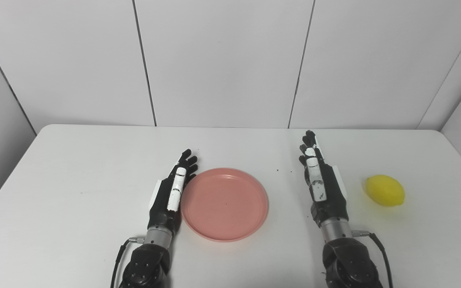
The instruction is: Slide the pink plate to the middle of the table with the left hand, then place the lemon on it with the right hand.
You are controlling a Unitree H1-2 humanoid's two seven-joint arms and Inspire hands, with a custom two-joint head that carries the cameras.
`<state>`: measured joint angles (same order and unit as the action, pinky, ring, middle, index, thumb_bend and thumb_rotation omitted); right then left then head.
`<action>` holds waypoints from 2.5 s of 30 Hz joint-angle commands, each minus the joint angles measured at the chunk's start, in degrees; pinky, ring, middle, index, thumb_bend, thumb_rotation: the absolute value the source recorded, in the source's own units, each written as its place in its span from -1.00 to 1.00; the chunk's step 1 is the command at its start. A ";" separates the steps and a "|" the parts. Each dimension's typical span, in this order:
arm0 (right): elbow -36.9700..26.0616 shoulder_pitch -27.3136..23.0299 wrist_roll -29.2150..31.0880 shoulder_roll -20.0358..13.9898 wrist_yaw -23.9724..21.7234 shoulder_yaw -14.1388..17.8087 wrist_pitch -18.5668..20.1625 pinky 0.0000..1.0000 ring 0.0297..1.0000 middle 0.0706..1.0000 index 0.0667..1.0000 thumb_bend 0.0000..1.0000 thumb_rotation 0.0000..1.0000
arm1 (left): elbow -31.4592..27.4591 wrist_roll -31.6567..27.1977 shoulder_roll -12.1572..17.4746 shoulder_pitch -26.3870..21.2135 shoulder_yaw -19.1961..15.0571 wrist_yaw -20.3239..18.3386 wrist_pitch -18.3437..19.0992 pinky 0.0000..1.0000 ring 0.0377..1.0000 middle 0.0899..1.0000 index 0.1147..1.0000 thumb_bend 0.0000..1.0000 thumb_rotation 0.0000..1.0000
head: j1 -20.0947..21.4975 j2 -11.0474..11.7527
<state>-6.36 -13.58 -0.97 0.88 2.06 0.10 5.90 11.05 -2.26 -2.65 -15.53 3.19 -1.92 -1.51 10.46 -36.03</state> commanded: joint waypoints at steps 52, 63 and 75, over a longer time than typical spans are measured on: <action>-8.12 -1.13 -37.10 -23.79 -6.18 6.04 20.95 0.56 0.77 0.81 0.78 0.89 -0.62 | 2.92 -7.66 3.83 -3.10 -4.67 -5.86 -3.27 0.79 0.79 0.78 0.74 0.00 1.00 | 13.94 -0.37; -4.04 -3.82 -41.43 -21.56 -13.57 7.34 21.01 0.58 0.76 0.80 0.79 0.88 -0.72 | 4.75 -10.40 4.78 -3.65 -5.63 -8.77 -3.91 0.78 0.80 0.79 0.76 0.11 1.00 | 16.02 -0.70; 0.67 -4.75 -42.63 -21.51 -14.77 5.27 21.00 0.55 0.74 0.79 0.78 0.83 -0.73 | 4.35 -10.77 5.53 -3.59 -5.42 -9.65 -3.62 0.81 0.81 0.81 0.79 0.08 1.00 | 16.54 -1.00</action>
<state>-4.95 -15.99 -42.90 -19.82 -12.96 5.10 27.04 15.40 -12.59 2.02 -18.44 -2.00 -10.72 -4.01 27.07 -37.09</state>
